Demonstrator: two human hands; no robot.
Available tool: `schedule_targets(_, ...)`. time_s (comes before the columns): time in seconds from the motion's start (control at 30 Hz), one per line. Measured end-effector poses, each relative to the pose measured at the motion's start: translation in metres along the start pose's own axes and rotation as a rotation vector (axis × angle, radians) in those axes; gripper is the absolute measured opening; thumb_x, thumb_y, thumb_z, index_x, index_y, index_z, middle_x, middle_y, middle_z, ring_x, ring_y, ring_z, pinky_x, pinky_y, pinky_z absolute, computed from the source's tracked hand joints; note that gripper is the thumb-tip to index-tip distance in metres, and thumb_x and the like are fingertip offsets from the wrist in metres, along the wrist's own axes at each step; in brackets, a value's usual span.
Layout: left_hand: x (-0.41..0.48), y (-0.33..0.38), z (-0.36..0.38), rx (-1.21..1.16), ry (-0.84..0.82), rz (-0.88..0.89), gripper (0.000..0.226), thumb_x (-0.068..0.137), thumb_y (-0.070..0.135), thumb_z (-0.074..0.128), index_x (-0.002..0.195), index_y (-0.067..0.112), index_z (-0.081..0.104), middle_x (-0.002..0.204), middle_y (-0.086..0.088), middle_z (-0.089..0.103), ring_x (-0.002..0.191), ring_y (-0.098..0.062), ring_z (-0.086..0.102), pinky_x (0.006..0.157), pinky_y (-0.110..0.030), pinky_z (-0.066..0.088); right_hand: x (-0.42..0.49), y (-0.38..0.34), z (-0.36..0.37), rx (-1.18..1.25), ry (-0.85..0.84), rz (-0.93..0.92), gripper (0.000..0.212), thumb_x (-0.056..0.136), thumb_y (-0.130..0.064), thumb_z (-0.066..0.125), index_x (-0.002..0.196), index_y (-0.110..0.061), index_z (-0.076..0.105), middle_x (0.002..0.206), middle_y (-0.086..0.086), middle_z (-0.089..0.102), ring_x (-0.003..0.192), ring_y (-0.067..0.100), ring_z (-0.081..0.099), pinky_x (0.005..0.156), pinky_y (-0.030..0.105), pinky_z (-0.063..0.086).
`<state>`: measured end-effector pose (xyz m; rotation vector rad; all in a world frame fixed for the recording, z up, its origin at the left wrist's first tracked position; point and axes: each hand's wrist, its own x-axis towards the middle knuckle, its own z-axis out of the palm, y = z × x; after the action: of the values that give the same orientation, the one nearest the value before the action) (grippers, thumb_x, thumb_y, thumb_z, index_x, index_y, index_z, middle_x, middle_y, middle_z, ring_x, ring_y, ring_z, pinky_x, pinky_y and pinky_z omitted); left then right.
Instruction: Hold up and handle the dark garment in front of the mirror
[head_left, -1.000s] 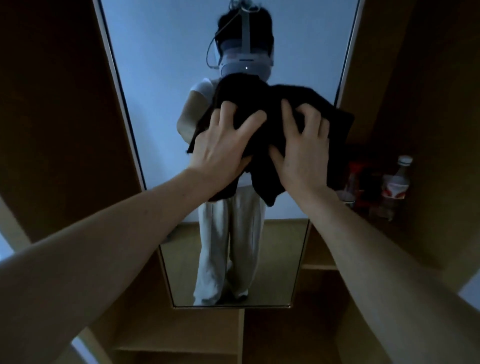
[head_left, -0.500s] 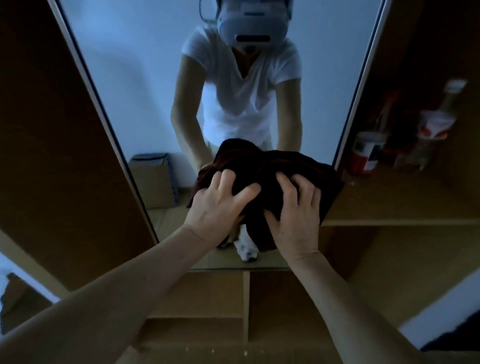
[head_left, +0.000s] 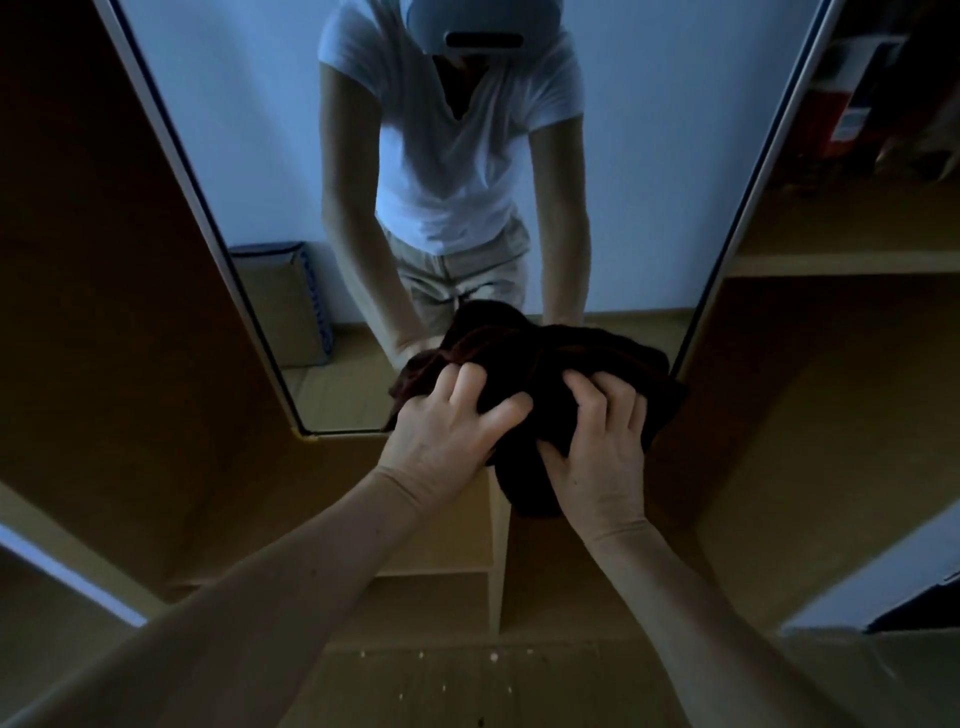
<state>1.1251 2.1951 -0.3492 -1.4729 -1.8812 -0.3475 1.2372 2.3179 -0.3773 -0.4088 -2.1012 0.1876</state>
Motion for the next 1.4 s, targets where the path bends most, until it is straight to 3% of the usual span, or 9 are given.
schedule_targets(0.27,0.005,-0.002,-0.028,-0.056,-0.113,-0.103,0.065,0.062,0.02,0.083,0.112,0.024,0.043,0.099,-0.014,0.041,0.076,-0.033,0.055,0.038,-0.025,0.035,0.018,-0.019,-0.021,0.031,-0.111,0.097,0.066,0.07,-0.021,0.079,0.12,-0.022,0.037,0.118,0.012,0.047,0.11,0.033,0.046,0.077,0.051,0.053)
schedule_targets(0.37,0.045,-0.029,-0.084,-0.065,-0.044,-0.173,0.058,0.067,0.02,0.074,0.114,0.024,0.04,0.101,-0.021,0.048,0.084,-0.042,0.056,0.041,-0.034,0.044,0.085,-0.05,-0.05,-0.022,-0.018,-0.006,0.061,0.072,-0.026,0.075,0.121,-0.023,0.039,0.118,0.011,0.047,0.108,0.032,0.046,0.076,0.049,0.05)
schedule_targets(0.5,0.105,-0.077,-0.179,0.024,0.06,-0.19,0.045,0.074,0.036,0.04,0.118,0.024,0.036,0.108,-0.024,0.049,0.093,-0.043,0.054,0.05,-0.038,0.044,0.187,-0.11,-0.092,0.002,0.071,-0.052,0.058,0.073,-0.029,0.069,0.126,-0.019,0.048,0.122,0.012,0.046,0.111,0.034,0.043,0.084,0.052,0.044)
schedule_targets(0.63,0.149,-0.123,-0.259,0.114,0.199,-0.263,0.045,0.081,0.025,0.053,0.119,0.026,0.029,0.124,-0.023,0.044,0.106,-0.043,0.051,0.061,-0.04,0.046,0.275,-0.177,-0.124,0.023,0.191,-0.132,0.057,0.076,-0.034,0.061,0.129,-0.018,0.051,0.124,0.012,0.048,0.116,0.033,0.043,0.09,0.048,0.037)
schedule_targets(0.73,0.157,-0.15,-0.288,0.116,0.226,-0.349,0.052,0.081,0.021,0.063,0.125,0.022,0.035,0.128,-0.02,0.04,0.11,-0.039,0.05,0.068,-0.042,0.049,0.307,-0.212,-0.124,-0.003,0.221,-0.21,0.055,0.076,-0.034,0.061,0.129,-0.02,0.052,0.125,0.01,0.05,0.116,0.031,0.044,0.09,0.045,0.035)
schedule_targets(1.0,0.042,-0.124,-0.195,-0.074,-0.06,-0.433,0.06,0.074,0.019,0.073,0.118,0.025,0.032,0.117,-0.014,0.041,0.098,-0.037,0.054,0.064,-0.04,0.051,0.185,-0.17,-0.045,-0.089,-0.004,-0.347,0.058,0.071,-0.03,0.07,0.126,-0.019,0.054,0.119,0.008,0.053,0.105,0.031,0.045,0.083,0.044,0.035)
schedule_targets(1.1,0.016,-0.098,-0.15,-0.11,-0.186,-0.436,0.054,0.078,0.021,0.07,0.12,0.025,0.036,0.116,-0.008,0.039,0.101,-0.03,0.051,0.067,-0.036,0.05,0.126,-0.14,-0.022,-0.098,-0.055,-0.262,0.054,0.074,-0.029,0.067,0.126,-0.019,0.053,0.119,0.007,0.054,0.102,0.031,0.051,0.083,0.046,0.041)
schedule_targets(1.23,0.0,-0.063,-0.098,-0.151,-0.312,-0.472,0.045,0.085,0.024,0.062,0.12,0.025,0.032,0.115,-0.003,0.033,0.101,-0.023,0.046,0.068,-0.027,0.039,0.067,-0.107,-0.007,-0.127,-0.131,-0.121,0.06,0.07,-0.025,0.078,0.124,-0.02,0.052,0.118,0.005,0.054,0.106,0.03,0.053,0.087,0.05,0.045)
schedule_targets(1.4,-0.021,-0.021,-0.048,-0.151,-0.445,-0.442,0.047,0.087,0.025,0.06,0.122,0.026,0.029,0.118,-0.004,0.033,0.102,-0.02,0.043,0.07,-0.025,0.039,0.003,-0.069,0.007,-0.147,-0.252,0.033,0.065,0.065,-0.027,0.082,0.121,-0.021,0.05,0.116,0.004,0.054,0.104,0.031,0.058,0.085,0.05,0.048)
